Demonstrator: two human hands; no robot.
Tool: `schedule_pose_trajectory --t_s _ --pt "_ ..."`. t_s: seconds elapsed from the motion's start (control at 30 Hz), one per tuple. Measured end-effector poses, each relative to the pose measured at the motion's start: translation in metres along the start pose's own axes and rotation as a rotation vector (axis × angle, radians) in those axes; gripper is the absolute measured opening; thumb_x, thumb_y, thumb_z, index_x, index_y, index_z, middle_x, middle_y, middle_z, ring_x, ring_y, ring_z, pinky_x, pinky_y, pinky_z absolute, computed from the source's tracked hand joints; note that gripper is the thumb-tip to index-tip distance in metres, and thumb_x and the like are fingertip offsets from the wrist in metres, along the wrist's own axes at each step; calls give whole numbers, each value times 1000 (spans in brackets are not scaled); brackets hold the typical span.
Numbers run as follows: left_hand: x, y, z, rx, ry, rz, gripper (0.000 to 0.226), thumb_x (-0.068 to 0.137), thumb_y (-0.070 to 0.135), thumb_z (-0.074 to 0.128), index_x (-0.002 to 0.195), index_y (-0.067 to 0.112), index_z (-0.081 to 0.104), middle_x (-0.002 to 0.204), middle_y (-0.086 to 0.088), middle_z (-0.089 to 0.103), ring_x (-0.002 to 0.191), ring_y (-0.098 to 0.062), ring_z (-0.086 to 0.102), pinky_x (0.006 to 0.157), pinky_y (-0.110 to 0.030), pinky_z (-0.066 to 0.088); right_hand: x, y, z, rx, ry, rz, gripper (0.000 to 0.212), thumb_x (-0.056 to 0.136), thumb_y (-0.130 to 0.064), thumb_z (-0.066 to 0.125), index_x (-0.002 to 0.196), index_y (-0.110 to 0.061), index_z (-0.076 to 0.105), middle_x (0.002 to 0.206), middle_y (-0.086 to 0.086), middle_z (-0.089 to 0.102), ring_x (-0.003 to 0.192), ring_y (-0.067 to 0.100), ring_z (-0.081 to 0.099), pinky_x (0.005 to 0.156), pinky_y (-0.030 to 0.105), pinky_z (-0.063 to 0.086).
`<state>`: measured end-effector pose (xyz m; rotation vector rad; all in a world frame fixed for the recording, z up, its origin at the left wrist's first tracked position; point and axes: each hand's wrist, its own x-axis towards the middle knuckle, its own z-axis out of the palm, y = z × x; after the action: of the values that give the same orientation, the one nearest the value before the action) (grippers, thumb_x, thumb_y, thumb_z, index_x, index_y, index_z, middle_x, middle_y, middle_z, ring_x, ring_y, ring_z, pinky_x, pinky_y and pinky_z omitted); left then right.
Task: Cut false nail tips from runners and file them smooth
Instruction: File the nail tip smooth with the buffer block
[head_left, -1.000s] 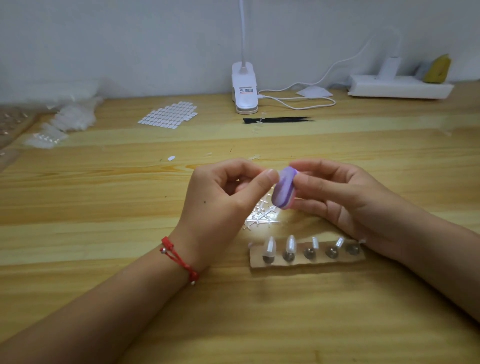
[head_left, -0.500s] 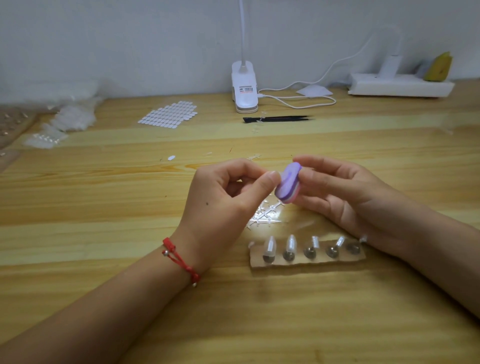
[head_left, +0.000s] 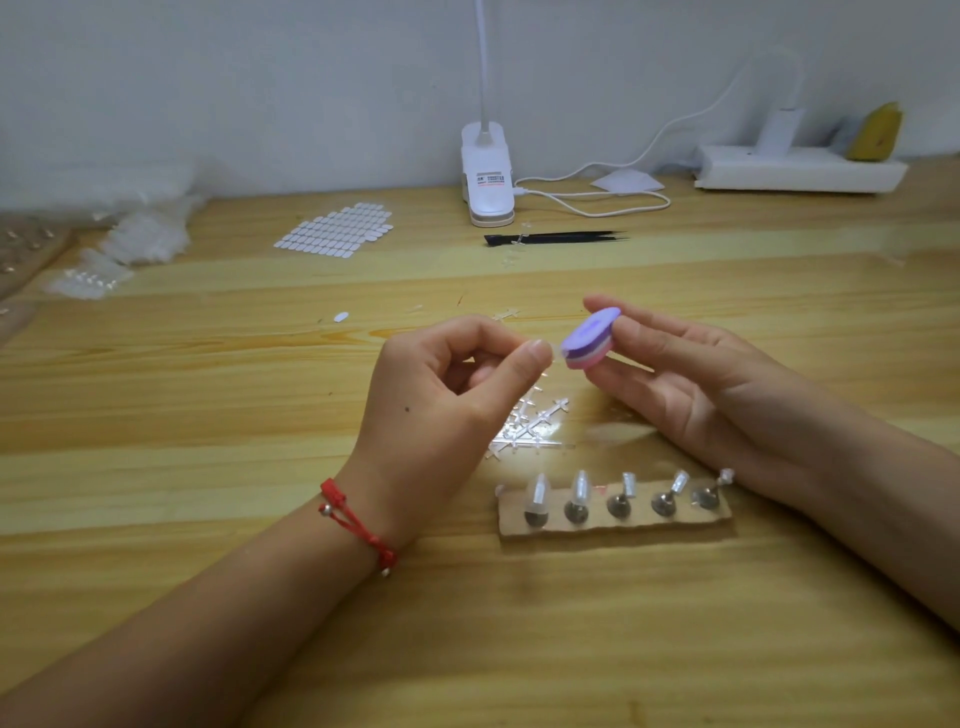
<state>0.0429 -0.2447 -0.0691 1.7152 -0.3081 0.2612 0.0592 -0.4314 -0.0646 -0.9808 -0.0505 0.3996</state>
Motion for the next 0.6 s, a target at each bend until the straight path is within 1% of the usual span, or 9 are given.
schedule_pose_trajectory --t_s 0.07,0.17,0.3,0.33,0.37,0.4,0.43,0.5,0.6 --pt "0 0 0 15 18 20 16 81 11 70 69 2 66 53 -16 37 46 -4 35 47 -11 31 -1 0 -1 -18 -14 8 30 78 -8 62 106 -5 72 99 11 74 90 15 72 72 19 56" --pt "1 1 -1 28 35 38 16 82 11 70 70 2 66 66 -34 47 53 -12 41 50 -16 34 0 0 0 -57 -12 1 29 78 -10 63 105 -4 73 99 12 74 92 16 72 72 19 56" --pt "2 -1 -2 15 49 23 15 83 13 69 74 1 68 70 -35 52 59 -16 46 55 -18 37 -1 1 1 -141 -37 -6 30 77 -11 64 105 -8 74 100 12 75 93 15 72 74 19 56" --pt "2 -1 -1 19 34 23 15 83 13 69 73 2 68 65 -31 51 56 -15 45 53 -17 36 -2 2 1 -158 -43 -5 30 77 -11 65 105 -9 74 100 12 75 94 15 72 75 19 55" --pt "1 -1 0 21 15 26 15 84 13 69 72 4 67 54 -20 47 50 -11 42 50 -15 33 -2 2 2 -161 -44 -6 30 77 -11 65 105 -10 75 100 12 74 94 16 72 75 19 55" --pt "1 -2 1 22 -2 30 16 84 13 69 70 6 65 44 -2 40 43 -7 35 47 -13 30 -1 2 2 -140 -35 -9 29 77 -10 65 104 -9 75 100 13 74 95 16 71 75 19 55" --pt "0 -2 1 26 -10 35 17 84 13 68 69 8 64 43 9 33 40 -3 30 44 -12 28 -1 1 1 -88 -18 -9 29 77 -9 65 104 -8 75 100 13 74 95 16 71 75 19 56" --pt "-1 -2 1 36 2 51 19 85 13 68 68 9 62 44 14 30 40 -2 28 44 -11 27 0 -1 0 15 13 -9 28 77 -8 63 103 -4 73 97 12 74 92 15 72 75 19 56" --pt "0 0 0 40 27 73 18 85 12 68 69 7 62 45 15 31 40 -1 29 44 -10 26 -1 1 1 -69 -13 -8 29 75 -8 65 103 -8 75 99 13 74 92 17 72 74 19 56"
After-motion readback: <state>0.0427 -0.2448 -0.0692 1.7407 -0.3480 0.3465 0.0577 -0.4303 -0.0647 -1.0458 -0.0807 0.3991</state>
